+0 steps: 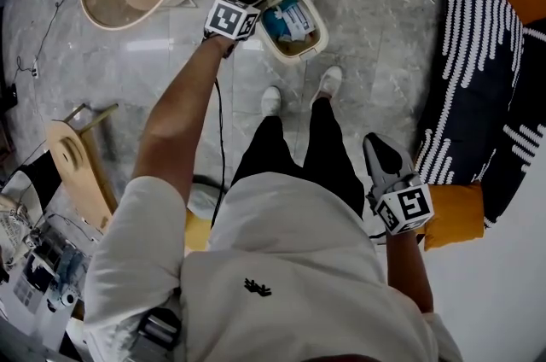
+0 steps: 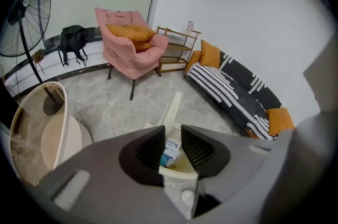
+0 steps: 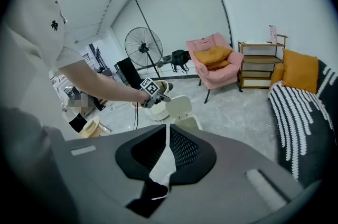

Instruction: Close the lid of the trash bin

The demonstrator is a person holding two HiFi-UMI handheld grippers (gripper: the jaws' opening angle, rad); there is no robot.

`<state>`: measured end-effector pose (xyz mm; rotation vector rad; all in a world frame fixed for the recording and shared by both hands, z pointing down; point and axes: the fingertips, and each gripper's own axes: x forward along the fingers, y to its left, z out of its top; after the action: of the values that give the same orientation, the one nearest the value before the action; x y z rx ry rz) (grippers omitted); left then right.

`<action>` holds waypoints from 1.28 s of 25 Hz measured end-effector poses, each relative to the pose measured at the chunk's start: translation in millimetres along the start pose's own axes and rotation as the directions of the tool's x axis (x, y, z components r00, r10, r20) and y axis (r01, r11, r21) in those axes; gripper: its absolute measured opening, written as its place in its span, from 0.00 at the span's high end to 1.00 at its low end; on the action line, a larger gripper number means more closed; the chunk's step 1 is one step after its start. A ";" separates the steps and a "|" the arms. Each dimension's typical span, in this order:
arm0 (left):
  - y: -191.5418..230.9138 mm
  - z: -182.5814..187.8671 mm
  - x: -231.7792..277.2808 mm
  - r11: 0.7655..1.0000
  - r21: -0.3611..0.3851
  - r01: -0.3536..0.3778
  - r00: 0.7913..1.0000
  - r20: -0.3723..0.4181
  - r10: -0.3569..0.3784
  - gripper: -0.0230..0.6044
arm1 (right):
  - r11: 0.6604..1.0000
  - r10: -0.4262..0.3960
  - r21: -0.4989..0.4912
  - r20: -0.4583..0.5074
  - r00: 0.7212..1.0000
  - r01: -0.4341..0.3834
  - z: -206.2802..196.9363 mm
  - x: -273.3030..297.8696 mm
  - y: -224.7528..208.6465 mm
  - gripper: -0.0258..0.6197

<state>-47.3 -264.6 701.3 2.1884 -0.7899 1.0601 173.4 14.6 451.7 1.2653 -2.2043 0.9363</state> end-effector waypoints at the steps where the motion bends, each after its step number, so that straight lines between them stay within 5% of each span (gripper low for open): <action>1: -2.0 -0.9 0.5 1.000 0.000 0.003 1.000 -0.001 -0.003 0.73 | 1.000 0.001 0.000 0.003 1.000 -0.001 0.3 0.3 -0.4 0.93; 32: -101.5 -68.1 34.1 0.991 0.006 0.132 0.982 -0.136 -0.130 0.73 | 0.999 0.022 0.036 0.017 1.000 -0.023 -15.5 1.4 -15.6 0.93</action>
<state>9.9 -158.3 740.5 2.1234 -0.5718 1.1369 186.8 19.5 468.5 1.2706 -2.2281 0.9817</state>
